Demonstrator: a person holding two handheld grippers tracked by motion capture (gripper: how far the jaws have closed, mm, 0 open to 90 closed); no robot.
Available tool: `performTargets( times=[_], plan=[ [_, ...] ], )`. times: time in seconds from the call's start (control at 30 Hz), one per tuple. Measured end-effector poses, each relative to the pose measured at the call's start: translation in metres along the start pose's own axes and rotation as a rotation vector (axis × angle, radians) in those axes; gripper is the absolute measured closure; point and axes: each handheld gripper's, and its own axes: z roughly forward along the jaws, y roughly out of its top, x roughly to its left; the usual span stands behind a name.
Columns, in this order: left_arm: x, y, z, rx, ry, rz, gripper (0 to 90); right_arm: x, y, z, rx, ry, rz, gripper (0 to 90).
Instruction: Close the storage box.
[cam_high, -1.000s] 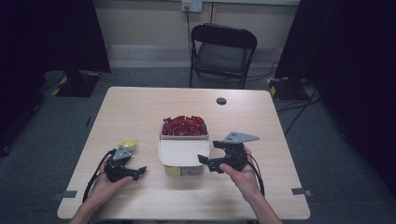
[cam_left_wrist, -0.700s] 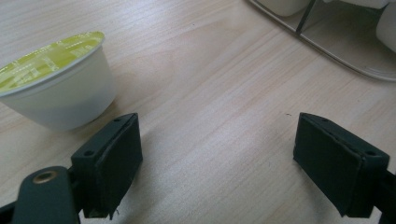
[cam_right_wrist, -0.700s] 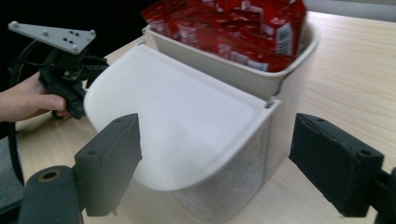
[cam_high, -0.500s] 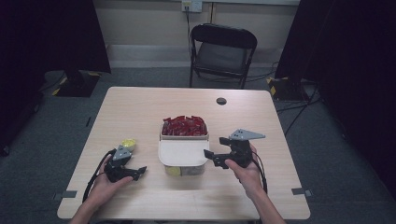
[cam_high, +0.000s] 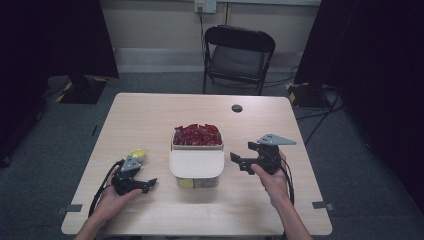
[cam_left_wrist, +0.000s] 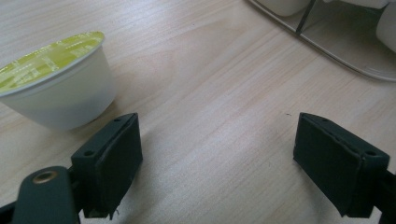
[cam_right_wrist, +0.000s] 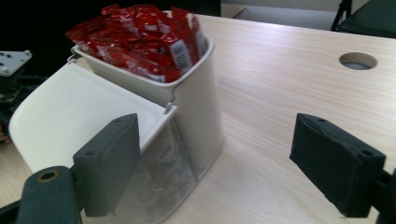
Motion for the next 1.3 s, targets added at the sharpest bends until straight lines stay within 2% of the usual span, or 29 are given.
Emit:
performTargets(
  times=[0.13, 0.33, 0.47, 0.63, 0.73, 1.03, 1.3],
  plan=[
    [0.0, 0.0, 0.0, 0.0, 0.0, 0.0, 14.9, -0.008, -0.002, -0.002, 0.025, -0.012, 0.024, 14.8],
    [0.0, 0.0, 0.0, 0.003, 0.006, 0.0, 14.8, -0.025, -0.013, -0.008, 0.053, -0.062, 0.053, 14.9],
    [0.0, 0.0, 0.0, 0.003, 0.006, 0.001, 14.8, -0.035, -0.02, -0.012, 0.098, -0.104, 0.046, 14.9],
    [0.0, 0.0, 0.0, 0.003, 0.005, 0.0, 14.8, -0.044, -0.027, -0.016, 0.109, -0.151, 0.043, 15.0],
    [0.0, 0.0, 0.0, 0.003, 0.005, 0.001, 14.9, -0.05, -0.034, -0.014, 0.114, -0.169, 0.06, 15.2],
    [0.0, 0.0, 0.0, 0.002, 0.001, 0.002, 14.6, -0.063, -0.055, 0.001, 0.222, -0.235, 0.045, 15.8],
    [0.001, 0.0, 0.0, 0.006, -0.002, 0.002, 14.4, -0.065, -0.071, 0.015, 0.304, -0.265, 0.041, 15.5]
  ],
)
